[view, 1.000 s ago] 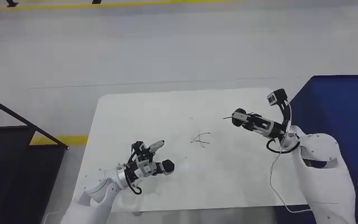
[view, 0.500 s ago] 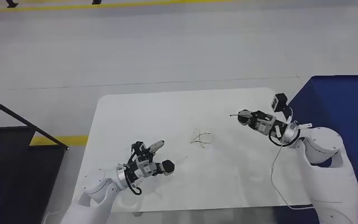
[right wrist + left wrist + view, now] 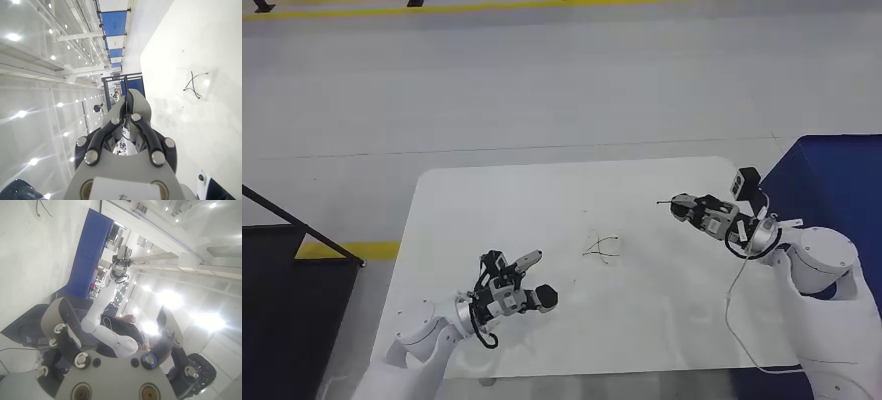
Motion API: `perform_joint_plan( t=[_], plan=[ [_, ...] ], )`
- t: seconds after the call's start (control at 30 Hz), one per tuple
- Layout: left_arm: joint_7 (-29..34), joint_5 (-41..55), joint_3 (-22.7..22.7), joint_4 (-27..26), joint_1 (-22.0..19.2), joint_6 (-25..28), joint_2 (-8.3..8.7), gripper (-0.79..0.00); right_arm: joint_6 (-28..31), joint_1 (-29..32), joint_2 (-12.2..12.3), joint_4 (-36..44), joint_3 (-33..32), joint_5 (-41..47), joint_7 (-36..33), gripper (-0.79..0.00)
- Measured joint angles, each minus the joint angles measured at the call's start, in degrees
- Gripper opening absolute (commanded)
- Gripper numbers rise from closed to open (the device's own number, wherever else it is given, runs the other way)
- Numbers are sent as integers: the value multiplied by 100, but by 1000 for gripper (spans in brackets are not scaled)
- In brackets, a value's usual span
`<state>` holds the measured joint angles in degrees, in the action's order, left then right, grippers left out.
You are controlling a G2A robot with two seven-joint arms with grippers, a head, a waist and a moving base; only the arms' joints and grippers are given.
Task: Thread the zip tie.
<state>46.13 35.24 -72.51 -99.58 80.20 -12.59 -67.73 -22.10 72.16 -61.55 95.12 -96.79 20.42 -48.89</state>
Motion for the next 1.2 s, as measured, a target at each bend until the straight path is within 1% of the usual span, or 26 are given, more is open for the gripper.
perform_joint_plan(
  t=[0.07, 0.1, 0.13, 0.2, 0.23, 0.33, 0.4, 0.43, 0.5, 0.6, 0.8, 0.87, 0.9, 0.93, 0.97, 1.0, 1.03, 1.07, 1.1, 1.13, 1.17, 1.2],
  plan=[
    [-386, -689, 307, -259, -369, -93, -25, 0, -139, 41, 6, 0, -224, 123, 427, -785],
    [-528, -1016, 481, -365, -570, -148, -43, 0, -261, 42, 12, -17, -336, 234, 530, -785],
    [-732, -1490, 741, -470, -868, -199, -75, 0, -427, 31, 23, -23, -492, 385, 610, -785],
    [-1104, -2378, 1203, -505, -1355, -256, -133, 0, -558, 46, 43, 24, -698, 485, 731, -785],
    [-1428, -3099, 1548, -453, -1688, -294, -184, 0, -621, 91, 49, 71, -787, 550, 779, -785],
    [-2129, -4618, 2382, -154, -2398, -243, -350, 0, -734, 179, 46, 154, -877, 835, 789, -785],
    [-2411, -5204, 2706, 43, -2679, -172, -420, 0, -734, 179, 45, 153, -875, 825, 786, -785],
    [-2465, -5451, 2754, 65, -2715, -163, -427, 0, -732, 177, 45, 151, -873, 813, 786, -785],
    [-2416, -5483, 2736, 47, -2687, -165, -423, 0, -730, 175, 45, 150, -872, 809, 786, -785],
    [-2396, -5236, 2725, 39, -2676, -168, -421, 0, -730, 176, 45, 150, -872, 809, 786, -785],
    [-2352, -5293, 2774, 41, -2723, -166, -416, 0, -730, 176, 45, 150, -872, 810, 786, -785],
    [-1902, -5741, 3160, 61, -3092, -370, -437, 0, -730, 176, 45, 150, -872, 810, 786, -785],
    [-1547, -6116, 3386, 103, -3341, -494, -476, 0, -730, 176, 45, 150, -872, 810, 786, -785],
    [-1070, -6716, 3657, 217, -3702, -584, -555, 0, -730, 176, 45, 150, -872, 810, 786, -785],
    [-779, -7133, 3830, 359, -3968, -605, -632, 0, -730, 176, 45, 150, -872, 810, 786, -785],
    [-531, -7458, 3987, 549, -4228, -566, -718, -15, -730, 176, 45, 150, -872, 810, 786, -785],
    [-272, -7727, 4165, 865, -4571, -443, -844, -55, -730, 176, 45, 150, -872, 810, 786, -785],
    [-142, -7826, 4280, 1138, -4815, -388, -944, -58, -730, 176, 45, 150, -872, 810, 786, -785],
    [-52, -7841, 4384, 1412, -5034, -373, -1048, -376, -730, 176, 45, 150, -872, 810, 786, -785],
    [8, -7729, 4503, 1745, -5281, -302, -1189, -496, -730, 176, 45, 150, -872, 810, 786, -785],
    [35, -7590, 4578, 1980, -5434, -170, -1289, -462, -730, 176, 45, 150, -872, 810, 786, -785],
    [92, -7434, 4642, 2219, -5565, -4, -1380, -182, -730, 176, 45, 150, -872, 810, 786, -785]
  ],
)
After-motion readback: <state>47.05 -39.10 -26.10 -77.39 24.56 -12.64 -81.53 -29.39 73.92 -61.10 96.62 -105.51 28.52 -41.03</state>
